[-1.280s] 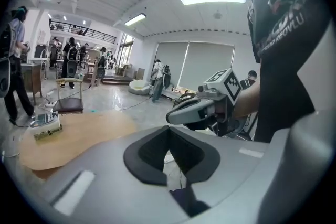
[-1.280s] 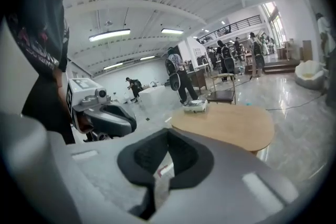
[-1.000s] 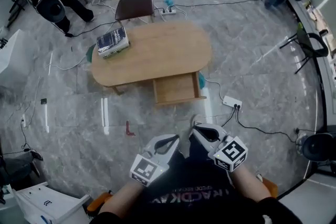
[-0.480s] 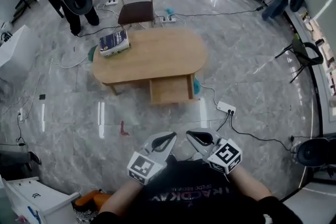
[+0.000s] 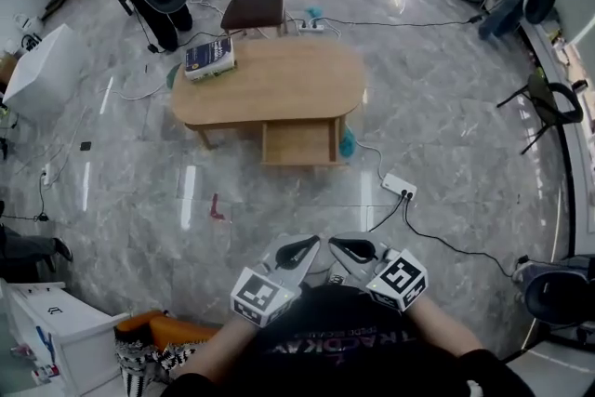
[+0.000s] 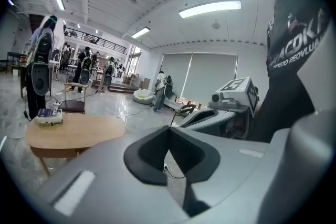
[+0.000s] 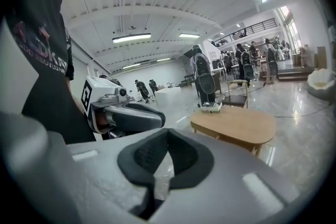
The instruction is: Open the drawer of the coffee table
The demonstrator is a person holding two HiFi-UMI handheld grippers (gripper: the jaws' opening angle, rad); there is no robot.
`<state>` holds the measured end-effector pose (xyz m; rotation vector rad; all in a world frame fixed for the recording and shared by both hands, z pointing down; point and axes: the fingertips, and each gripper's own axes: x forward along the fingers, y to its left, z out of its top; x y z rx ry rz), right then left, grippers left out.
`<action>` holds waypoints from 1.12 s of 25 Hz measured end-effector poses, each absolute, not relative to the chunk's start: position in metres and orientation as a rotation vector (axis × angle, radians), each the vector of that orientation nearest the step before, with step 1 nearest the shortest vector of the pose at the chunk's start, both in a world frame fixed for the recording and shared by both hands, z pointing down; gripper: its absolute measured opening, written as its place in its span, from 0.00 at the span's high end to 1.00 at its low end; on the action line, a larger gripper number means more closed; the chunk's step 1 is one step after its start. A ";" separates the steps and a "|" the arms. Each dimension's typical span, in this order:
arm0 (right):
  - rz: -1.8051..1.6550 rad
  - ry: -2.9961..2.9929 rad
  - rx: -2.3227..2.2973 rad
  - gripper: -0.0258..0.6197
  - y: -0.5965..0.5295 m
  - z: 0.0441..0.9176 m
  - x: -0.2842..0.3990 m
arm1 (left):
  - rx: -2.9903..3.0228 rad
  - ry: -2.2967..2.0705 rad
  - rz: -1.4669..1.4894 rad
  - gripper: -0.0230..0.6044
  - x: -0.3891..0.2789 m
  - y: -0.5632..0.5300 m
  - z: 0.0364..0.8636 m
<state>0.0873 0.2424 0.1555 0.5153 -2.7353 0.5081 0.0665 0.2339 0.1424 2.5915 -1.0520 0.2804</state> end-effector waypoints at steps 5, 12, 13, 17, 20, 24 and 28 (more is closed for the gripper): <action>0.501 -2.745 0.452 0.96 0.263 0.157 0.114 | 2.567 -1.088 0.286 0.95 0.095 0.255 0.144; 0.524 -2.753 0.423 0.96 0.275 0.159 0.135 | 2.537 -1.120 0.283 0.95 0.111 0.271 0.146; 0.520 -2.754 0.423 0.96 0.276 0.158 0.138 | 2.537 -1.124 0.283 0.95 0.113 0.272 0.146; 0.517 -2.761 0.431 0.96 0.276 0.155 0.149 | 2.545 -1.126 0.281 0.95 0.123 0.272 0.144; 0.516 -2.763 0.435 0.96 0.276 0.154 0.154 | 2.563 -1.117 0.291 0.95 0.130 0.271 0.141; 0.523 -2.765 0.445 0.96 0.277 0.155 0.157 | 2.573 -1.098 0.291 0.95 0.135 0.271 0.140; 0.536 -2.769 0.470 0.96 0.277 0.156 0.165 | 2.582 -1.085 0.294 0.95 0.142 0.271 0.140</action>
